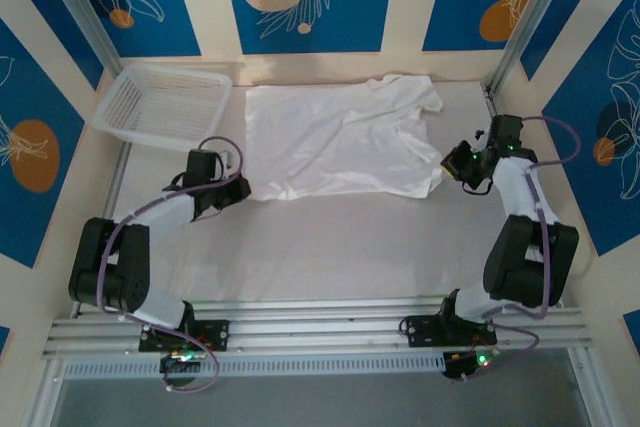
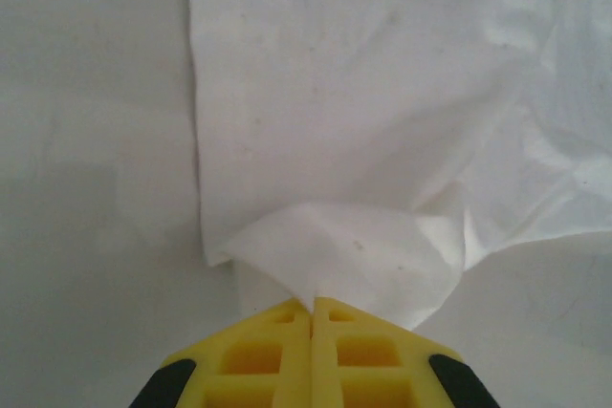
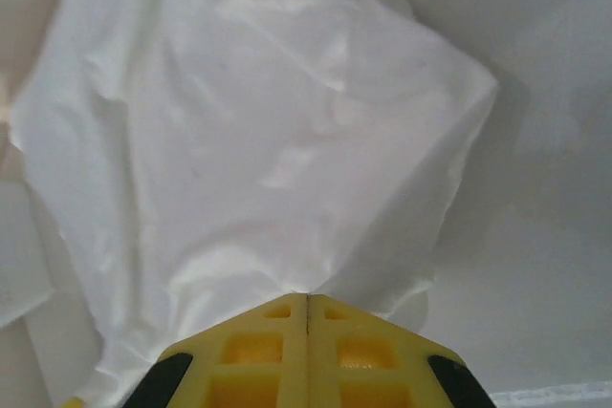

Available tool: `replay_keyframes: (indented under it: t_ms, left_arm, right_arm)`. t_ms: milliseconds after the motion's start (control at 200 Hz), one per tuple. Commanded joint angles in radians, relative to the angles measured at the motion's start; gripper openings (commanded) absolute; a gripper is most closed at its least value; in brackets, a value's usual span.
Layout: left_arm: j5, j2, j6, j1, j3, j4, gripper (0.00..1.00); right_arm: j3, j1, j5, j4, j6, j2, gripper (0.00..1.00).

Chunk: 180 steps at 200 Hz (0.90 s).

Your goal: Fold the inside-out t-shirt

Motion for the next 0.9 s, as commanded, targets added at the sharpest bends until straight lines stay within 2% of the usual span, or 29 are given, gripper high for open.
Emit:
replay_keyframes:
  t_ms: [0,55,125,200,265,290,330,395,435,480,525,620,690,760,835,895]
  left_arm:
    - [-0.041,-0.151,0.037,-0.001,-0.005,-0.067,0.00]
    - [-0.112,-0.245,0.054,-0.001,-0.006,-0.156,0.00]
    - [-0.194,-0.362,0.060,-0.001,-0.026,-0.250,0.00]
    - [-0.184,-0.461,0.067,-0.002,-0.055,-0.317,0.00]
    - [-0.133,-0.529,0.034,-0.003,-0.098,-0.345,0.03]
    - [-0.103,-0.553,0.019,-0.003,-0.119,-0.342,0.07]
    - [-0.075,-0.594,-0.005,-0.005,-0.148,-0.339,0.15]
    - [-0.080,-0.690,-0.035,-0.007,-0.173,-0.348,0.28]
    - [-0.112,-0.760,-0.040,-0.007,-0.174,-0.359,0.38]
    - [-0.156,-0.827,-0.035,-0.007,-0.161,-0.367,0.49]
    - [-0.184,-0.868,-0.022,-0.007,-0.137,-0.359,0.55]
    - [-0.145,-0.828,0.021,-0.009,-0.059,-0.324,0.56]
    - [-0.083,-0.724,0.039,-0.020,-0.002,-0.291,0.55]
    - [-0.070,-0.604,0.054,-0.049,0.030,-0.248,0.55]
    - [-0.080,-0.469,0.077,-0.084,0.055,-0.205,0.54]
    - [-0.115,-0.366,0.100,-0.116,0.077,-0.194,0.54]
  right_arm:
    - [-0.044,-0.034,0.102,-0.060,0.165,-0.140,0.00]
    - [-0.101,-0.046,0.179,-0.108,0.252,-0.269,0.00]
    - [-0.219,-0.040,0.350,-0.168,0.391,-0.502,0.00]
    - [-0.327,-0.040,0.493,-0.273,0.550,-0.774,0.00]
    - [-0.392,-0.040,0.517,-0.307,0.593,-0.958,0.00]
    - [-0.405,-0.041,0.504,-0.312,0.593,-1.003,0.08]
    - [-0.413,-0.041,0.473,-0.304,0.578,-1.053,0.26]
    - [-0.394,-0.040,0.442,-0.284,0.554,-1.103,0.49]
    - [-0.373,-0.040,0.442,-0.252,0.533,-1.123,0.55]
    - [-0.355,-0.040,0.432,-0.176,0.483,-1.130,0.58]
    - [-0.353,-0.040,0.391,-0.067,0.404,-1.114,0.59]
    - [-0.329,-0.026,0.291,0.066,0.283,-0.984,0.60]
    - [-0.287,0.005,0.219,0.096,0.195,-0.809,0.57]
    - [-0.229,0.048,0.157,0.085,0.097,-0.597,0.51]
    - [-0.148,0.140,0.203,0.025,0.001,-0.350,0.49]
    - [-0.091,0.230,0.305,-0.016,-0.078,-0.179,0.51]
